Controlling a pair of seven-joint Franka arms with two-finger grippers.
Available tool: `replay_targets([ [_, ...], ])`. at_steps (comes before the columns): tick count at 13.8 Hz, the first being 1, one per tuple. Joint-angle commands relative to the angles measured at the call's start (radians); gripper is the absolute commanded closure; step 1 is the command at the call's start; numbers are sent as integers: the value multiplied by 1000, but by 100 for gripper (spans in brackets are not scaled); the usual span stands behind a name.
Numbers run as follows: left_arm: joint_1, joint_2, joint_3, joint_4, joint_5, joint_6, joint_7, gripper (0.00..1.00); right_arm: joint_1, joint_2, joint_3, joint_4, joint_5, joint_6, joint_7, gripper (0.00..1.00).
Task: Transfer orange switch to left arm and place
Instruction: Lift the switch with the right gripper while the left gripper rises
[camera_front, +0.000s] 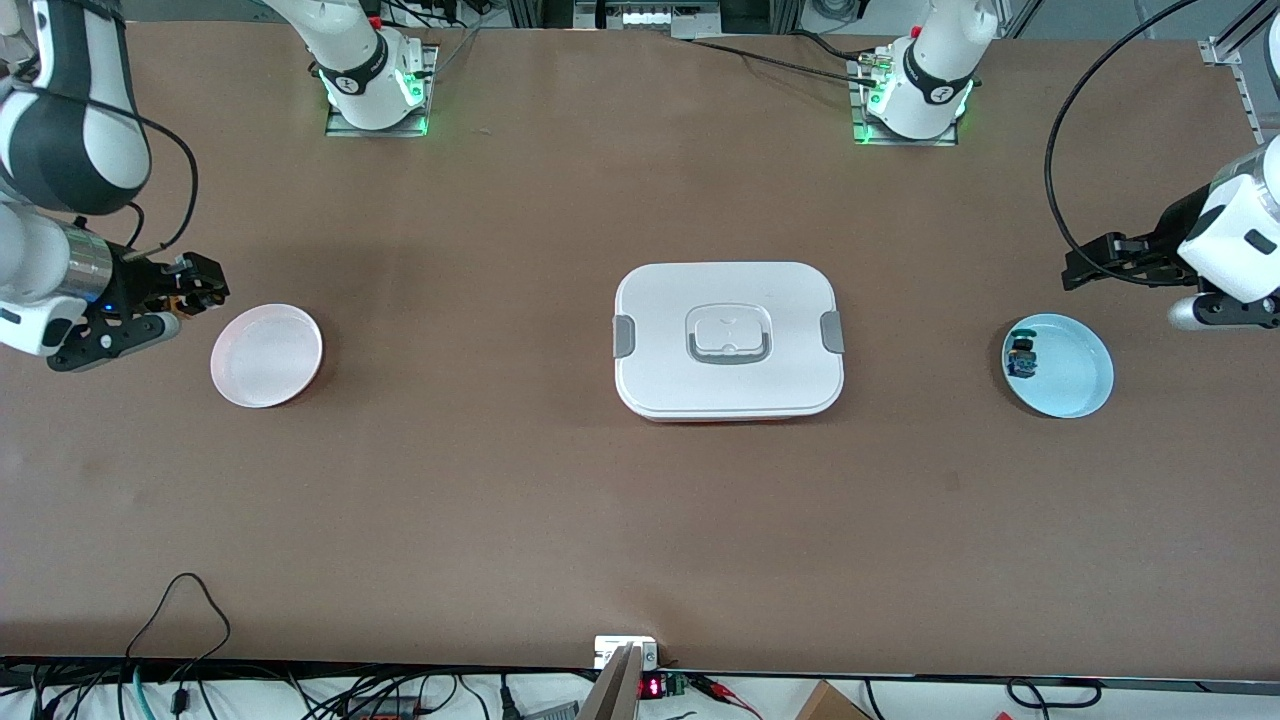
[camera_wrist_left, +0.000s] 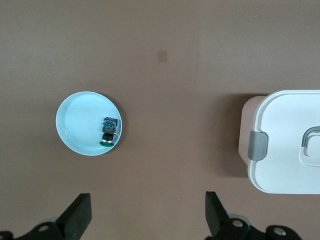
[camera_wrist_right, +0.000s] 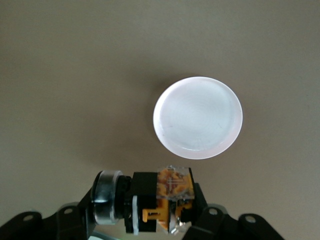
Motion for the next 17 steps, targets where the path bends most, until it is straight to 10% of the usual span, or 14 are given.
replay_targets([
  [1,5,7,1,32,-13,-14,2,0,27,-29,-1,64,57,-93,0,80],
  [8,-7,55,-4,55,-62,-82,2,0,105,-115,17,155,142,-152,-6,80],
  [17,-54,206,-27,53,-928,-176,-226,0,154,-130,196,150,433,35,-203,80],
])
